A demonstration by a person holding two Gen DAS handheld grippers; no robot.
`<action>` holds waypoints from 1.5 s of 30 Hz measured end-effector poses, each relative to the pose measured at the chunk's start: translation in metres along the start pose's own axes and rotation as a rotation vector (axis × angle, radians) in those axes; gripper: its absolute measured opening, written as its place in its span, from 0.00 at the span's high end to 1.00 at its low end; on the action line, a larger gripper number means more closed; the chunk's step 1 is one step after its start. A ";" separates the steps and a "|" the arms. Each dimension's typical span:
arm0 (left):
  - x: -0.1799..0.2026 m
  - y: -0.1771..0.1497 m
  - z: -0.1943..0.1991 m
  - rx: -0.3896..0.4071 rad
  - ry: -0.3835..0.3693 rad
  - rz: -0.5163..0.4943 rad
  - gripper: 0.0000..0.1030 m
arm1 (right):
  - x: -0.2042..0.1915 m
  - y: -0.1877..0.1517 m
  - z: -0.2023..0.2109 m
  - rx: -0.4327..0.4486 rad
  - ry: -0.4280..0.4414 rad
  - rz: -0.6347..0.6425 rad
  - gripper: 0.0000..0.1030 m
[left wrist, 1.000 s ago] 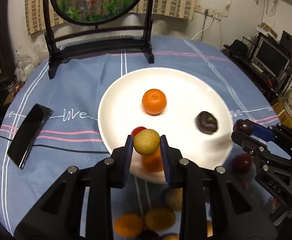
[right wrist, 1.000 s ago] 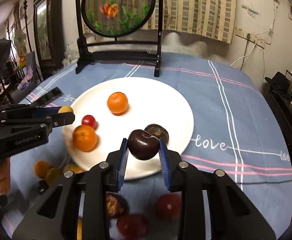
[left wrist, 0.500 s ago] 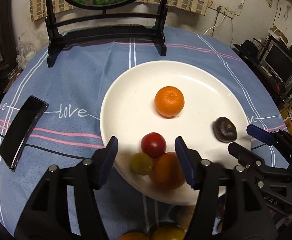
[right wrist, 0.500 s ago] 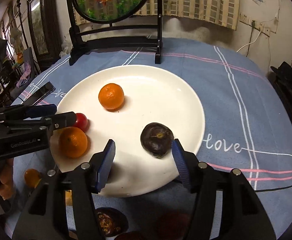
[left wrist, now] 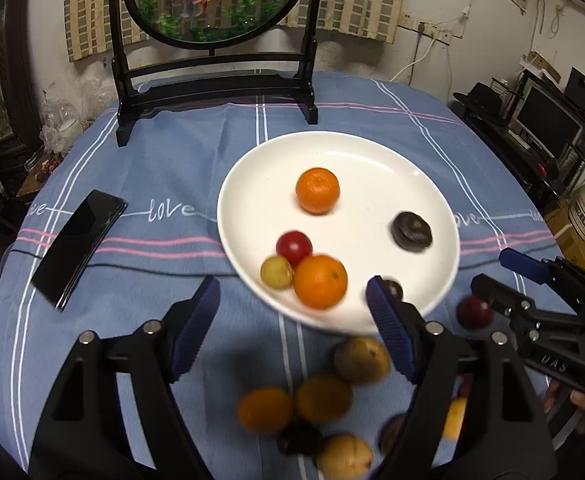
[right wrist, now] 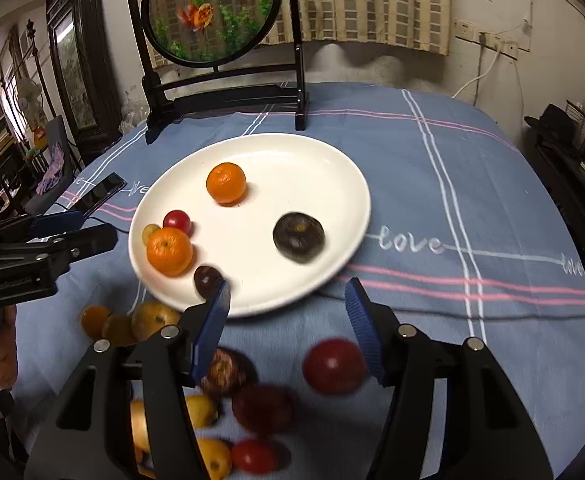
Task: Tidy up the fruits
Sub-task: 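Carry both fruits onto the white plate and open both tools, then move both tools back over the fruit cluster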
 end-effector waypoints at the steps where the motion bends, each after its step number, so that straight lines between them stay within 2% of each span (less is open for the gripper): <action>1: 0.000 -0.005 0.004 0.005 0.001 -0.001 0.22 | 0.002 -0.005 0.003 0.002 0.002 -0.006 0.41; 8: 0.005 -0.047 0.028 0.015 0.007 -0.018 0.19 | 0.010 -0.046 0.019 -0.004 0.017 -0.068 0.40; 23: 0.015 -0.134 0.041 -0.031 -0.058 0.021 0.17 | -0.015 -0.132 0.051 -0.007 0.069 -0.046 0.40; 32: 0.018 -0.155 0.048 -0.030 -0.068 0.015 0.15 | -0.046 -0.158 0.049 -0.028 0.077 0.026 0.40; 45: 0.014 -0.167 0.027 -0.081 -0.086 0.027 0.15 | -0.078 -0.170 0.031 -0.084 0.088 0.110 0.40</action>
Point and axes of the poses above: each gripper's, at about its wrist camera, not at the fingertips, and z roughly against the way its jaws point, x to its right, y to its top, the point moved 8 cm from there along -z, roughly the way its jaws point, and after that the axes turned 12 degrees about -x, right-handed, at the moved point
